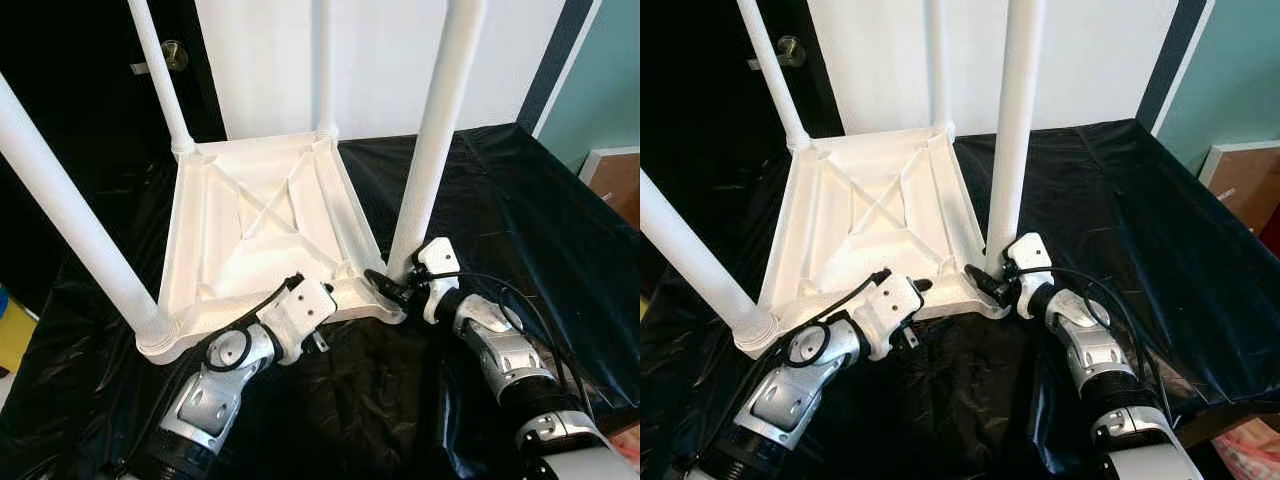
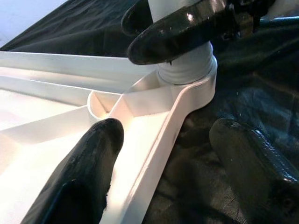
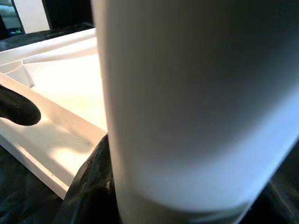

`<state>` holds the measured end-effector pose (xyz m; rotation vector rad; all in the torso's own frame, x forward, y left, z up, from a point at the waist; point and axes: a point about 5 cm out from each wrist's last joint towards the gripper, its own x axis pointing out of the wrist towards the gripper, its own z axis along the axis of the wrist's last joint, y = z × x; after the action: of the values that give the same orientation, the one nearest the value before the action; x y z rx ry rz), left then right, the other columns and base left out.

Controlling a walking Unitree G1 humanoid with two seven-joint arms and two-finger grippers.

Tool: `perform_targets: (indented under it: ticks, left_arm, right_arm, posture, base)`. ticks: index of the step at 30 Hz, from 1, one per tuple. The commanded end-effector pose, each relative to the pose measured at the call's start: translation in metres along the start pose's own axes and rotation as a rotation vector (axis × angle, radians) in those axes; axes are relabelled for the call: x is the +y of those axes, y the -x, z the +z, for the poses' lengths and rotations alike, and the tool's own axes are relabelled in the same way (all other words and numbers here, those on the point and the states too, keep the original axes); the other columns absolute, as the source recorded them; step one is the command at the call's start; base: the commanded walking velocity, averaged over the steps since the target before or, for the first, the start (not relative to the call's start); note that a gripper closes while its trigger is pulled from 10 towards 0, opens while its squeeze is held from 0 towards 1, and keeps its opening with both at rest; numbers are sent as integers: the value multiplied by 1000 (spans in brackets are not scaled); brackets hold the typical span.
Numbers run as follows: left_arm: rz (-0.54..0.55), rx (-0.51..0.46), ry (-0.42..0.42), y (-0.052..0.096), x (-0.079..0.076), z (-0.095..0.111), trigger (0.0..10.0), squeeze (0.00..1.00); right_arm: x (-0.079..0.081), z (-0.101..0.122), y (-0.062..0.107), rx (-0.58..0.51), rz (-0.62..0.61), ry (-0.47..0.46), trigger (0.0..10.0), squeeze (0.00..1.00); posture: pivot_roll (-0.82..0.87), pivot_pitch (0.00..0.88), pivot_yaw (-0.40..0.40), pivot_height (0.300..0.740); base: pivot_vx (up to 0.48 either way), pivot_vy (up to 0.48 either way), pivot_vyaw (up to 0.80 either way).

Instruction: Building children table

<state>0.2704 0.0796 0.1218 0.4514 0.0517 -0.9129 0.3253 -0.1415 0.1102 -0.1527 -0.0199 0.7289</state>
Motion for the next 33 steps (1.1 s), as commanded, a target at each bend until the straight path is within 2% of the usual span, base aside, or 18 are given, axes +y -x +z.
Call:
perform_targets:
  ticks: [1, 2, 10, 11, 12, 14, 15, 16, 20, 23, 24, 26, 28, 33]
  left_arm:
    - [80, 21, -9, 0, 3, -4, 10000, 0]
    - [89, 25, -11, -1, 4, -5, 10000, 0]
    - [123, 41, -25, -2, 7, -6, 10000, 0]
    - [128, 45, -27, -2, 7, -7, 10000, 0]
    - [128, 45, -27, -2, 7, -7, 10000, 0]
    - [134, 51, -32, -1, 6, -8, 10000, 0]
    - [134, 51, -32, -1, 6, -8, 10000, 0]
    - [137, 53, -35, -2, 6, -8, 10000, 0]
    - [140, 55, -36, -2, 6, -8, 10000, 0]
    - [143, 56, -37, -3, 5, -8, 10000, 0]
    - [143, 56, -37, -3, 5, -8, 10000, 0]
    - [145, 56, -40, -4, 5, -8, 10000, 0]
    - [148, 56, -42, -4, 5, -8, 10000, 0]
    - [153, 57, -45, -5, 5, -8, 10000, 0]
  right_arm:
    - [4, -10, 0, 39, -5, -33, 5294, 0]
    - [6, -10, 0, 31, -27, -42, 10000, 0]
    - [11, -11, -2, 25, -135, -53, 10000, 0]
    - [14, -11, -3, 19, -192, -67, 10000, 0]
    - [14, -11, -3, 19, -192, -67, 10000, 0]
    - [23, -11, -6, 12, -318, -104, 10000, 0]
    - [23, -11, -6, 12, -318, -104, 10000, 0]
    - [27, -13, -8, 25, -394, -128, 10000, 0]
    - [30, -14, -11, 33, -458, -156, 10000, 0]
    - [39, -14, -18, 44, -564, -208, 10000, 0]
    - [39, -14, -18, 44, -564, -208, 10000, 0]
    - [53, -11, -26, 35, -535, -229, 10000, 0]
    - [57, -7, -29, 16, -512, -211, 10000, 0]
    - [52, -7, -26, 27, -535, -207, 10000, 0]
  posture:
    - [25, 0, -14, 740]
    - [23, 0, -13, 740]
    - [20, 0, -14, 740]
    - [20, 0, -15, 740]
    - [20, 0, -15, 740]
    - [21, 0, -19, 740]
    - [21, 0, -19, 740]
    - [22, 0, -19, 740]
    - [22, 0, -22, 740]
    - [24, 0, -24, 740]
    - [24, 0, -24, 740]
    - [26, 0, -29, 740]
    - [26, 0, -29, 740]
    - [27, 0, -34, 740]
  base:
    - [0, 0, 0]
    - [0, 0, 0]
    - [0, 0, 0]
    - [0, 0, 0]
    - [0, 0, 0]
    - [0, 0, 0]
    - [0, 0, 0]
    - [0, 0, 0]
    - [0, 0, 0]
    - [0, 0, 0]
    - [0, 0, 0]
    - [0, 0, 0]
    - [0, 0, 0]
    - [0, 0, 0]
